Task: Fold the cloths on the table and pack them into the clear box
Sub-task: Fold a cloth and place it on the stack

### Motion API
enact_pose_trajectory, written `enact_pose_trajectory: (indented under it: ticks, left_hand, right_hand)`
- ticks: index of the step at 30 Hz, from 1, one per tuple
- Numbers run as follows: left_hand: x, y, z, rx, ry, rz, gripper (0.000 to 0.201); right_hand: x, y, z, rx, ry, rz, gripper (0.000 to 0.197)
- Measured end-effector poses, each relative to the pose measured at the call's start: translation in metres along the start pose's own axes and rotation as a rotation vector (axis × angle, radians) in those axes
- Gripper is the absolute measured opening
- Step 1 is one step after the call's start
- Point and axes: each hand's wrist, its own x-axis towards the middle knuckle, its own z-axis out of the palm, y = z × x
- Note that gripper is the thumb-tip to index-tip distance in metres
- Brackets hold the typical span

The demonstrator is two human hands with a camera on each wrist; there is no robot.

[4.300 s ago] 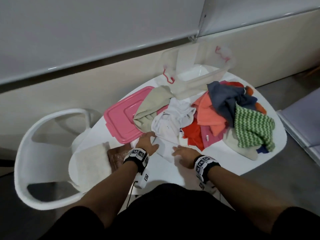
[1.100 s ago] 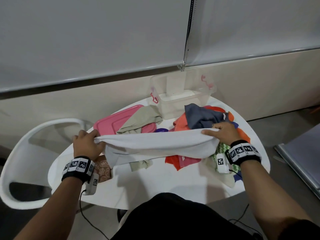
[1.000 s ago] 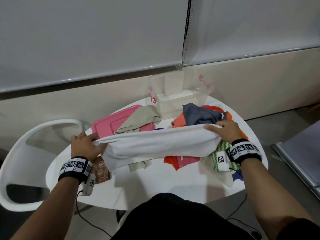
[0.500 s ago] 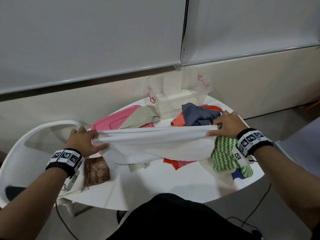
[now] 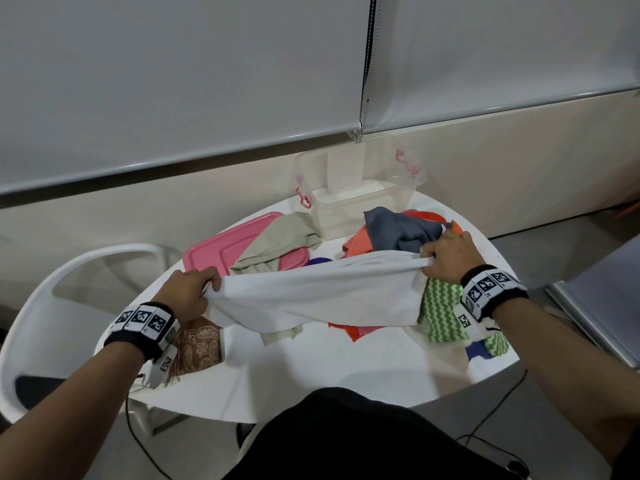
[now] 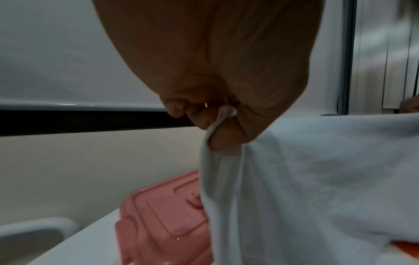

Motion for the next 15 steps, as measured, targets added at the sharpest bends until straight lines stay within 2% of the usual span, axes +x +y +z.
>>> enact_pose_trajectory:
  ticks: [1,3,6,8,10,12,15]
  left_hand:
    - [-0.002,0.002,0.001,0.007,-0.062,-0.043,0.041]
    - [-0.008,0.006,0.004,-0.008,-0.119,-0.063,0.046]
    - [-0.011,0.007,0.009,-0.038,-0.131,-0.097,0.041]
    - [-0.012,0.006,0.009,0.077,-0.17,-0.128,0.039]
    - [-0.016,0.006,0.011,0.238,-0.224,-0.119,0.029]
    - [-0.019,0.006,0.015,0.282,-0.246,-0.098,0.015]
    - [-0.019,0.004,0.025,0.189,-0.26,-0.093,0.03]
  right_hand:
    - [-0.001,-0.001,0.002,-0.034,-0.016,-0.017,0.015]
    - [-0.002,-0.004,0.007,-0.107,-0.035,-0.038,0.014]
    - [-0.006,-0.005,0.012,-0.145,-0.058,-0.051,0.016]
    - [-0.01,-0.004,0.017,-0.141,-0.101,-0.038,0.031]
    - [-0.013,-0.004,0.02,-0.141,-0.109,-0.02,0.027]
    - [-0.014,-0.003,0.026,-0.139,-0.109,0.006,0.027]
    - [-0.014,-0.007,0.031,-0.112,-0.056,0.015,0.022]
